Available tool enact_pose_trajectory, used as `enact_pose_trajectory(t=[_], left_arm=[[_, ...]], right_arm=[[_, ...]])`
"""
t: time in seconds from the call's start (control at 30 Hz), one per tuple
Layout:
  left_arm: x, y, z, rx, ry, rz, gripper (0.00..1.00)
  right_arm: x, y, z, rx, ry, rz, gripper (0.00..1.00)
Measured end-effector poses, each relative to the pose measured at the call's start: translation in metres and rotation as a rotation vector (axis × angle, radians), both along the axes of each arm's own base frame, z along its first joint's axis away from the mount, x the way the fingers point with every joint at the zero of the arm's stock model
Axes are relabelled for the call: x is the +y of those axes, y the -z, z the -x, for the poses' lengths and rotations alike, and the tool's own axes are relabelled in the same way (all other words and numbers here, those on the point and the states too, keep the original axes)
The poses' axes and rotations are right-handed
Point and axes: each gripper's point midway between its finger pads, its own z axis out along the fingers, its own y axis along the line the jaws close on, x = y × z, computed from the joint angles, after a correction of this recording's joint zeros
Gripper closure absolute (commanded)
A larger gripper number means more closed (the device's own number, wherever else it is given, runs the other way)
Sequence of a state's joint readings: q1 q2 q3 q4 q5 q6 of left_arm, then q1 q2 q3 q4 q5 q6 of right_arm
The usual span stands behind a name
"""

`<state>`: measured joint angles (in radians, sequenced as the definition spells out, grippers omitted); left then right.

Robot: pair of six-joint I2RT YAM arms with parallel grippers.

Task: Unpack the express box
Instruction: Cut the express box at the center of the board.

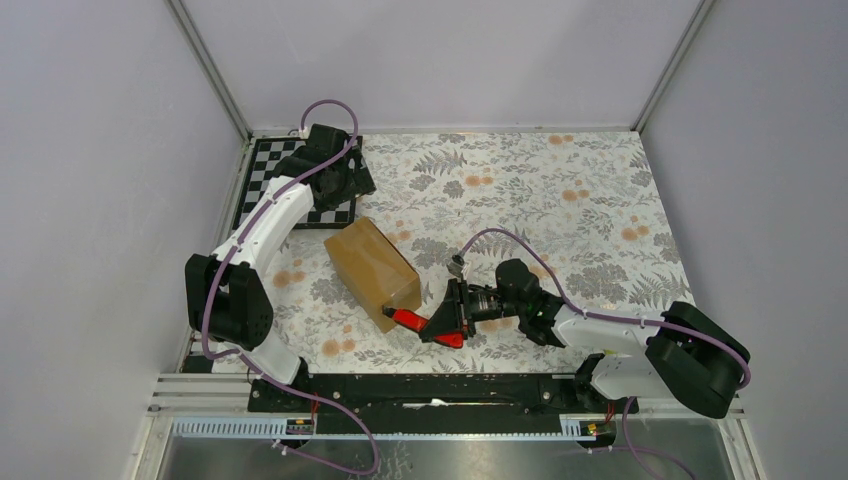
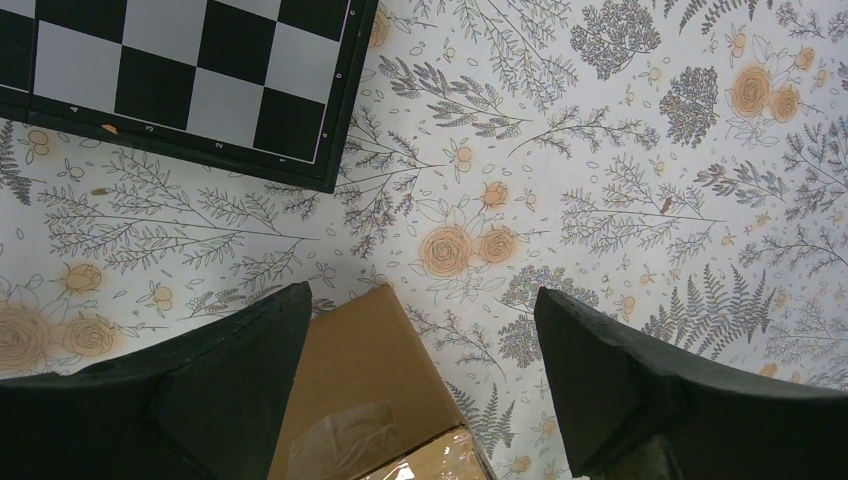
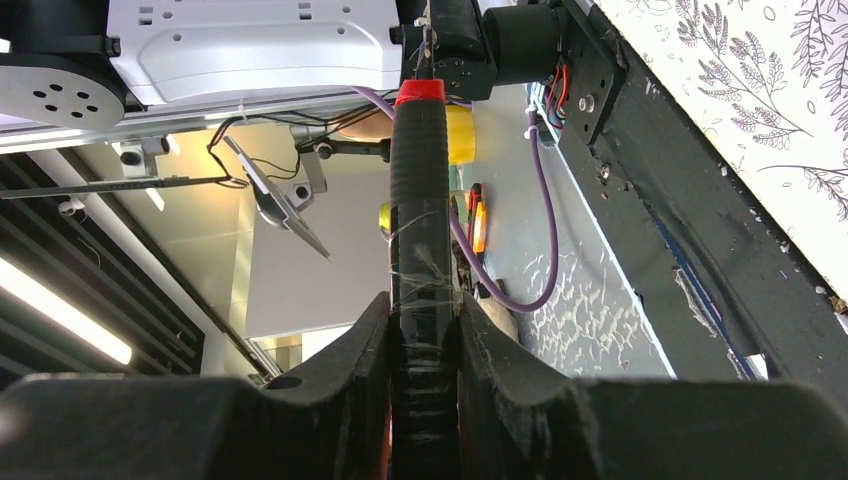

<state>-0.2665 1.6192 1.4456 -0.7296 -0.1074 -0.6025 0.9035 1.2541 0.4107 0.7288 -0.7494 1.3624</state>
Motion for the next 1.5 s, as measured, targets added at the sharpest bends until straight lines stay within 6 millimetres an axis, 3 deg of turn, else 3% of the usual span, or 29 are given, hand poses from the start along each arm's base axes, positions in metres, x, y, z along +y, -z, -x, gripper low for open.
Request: enact_pose_trajectory(t=[1.5], left_arm=[[-0.0040, -0.0009, 0.0002, -0.003, 0.032, 0.009, 0.13]], right_arm=[[-0.0034, 0.0033, 0.0016, -0.005, 0.004, 0.022, 1.00]])
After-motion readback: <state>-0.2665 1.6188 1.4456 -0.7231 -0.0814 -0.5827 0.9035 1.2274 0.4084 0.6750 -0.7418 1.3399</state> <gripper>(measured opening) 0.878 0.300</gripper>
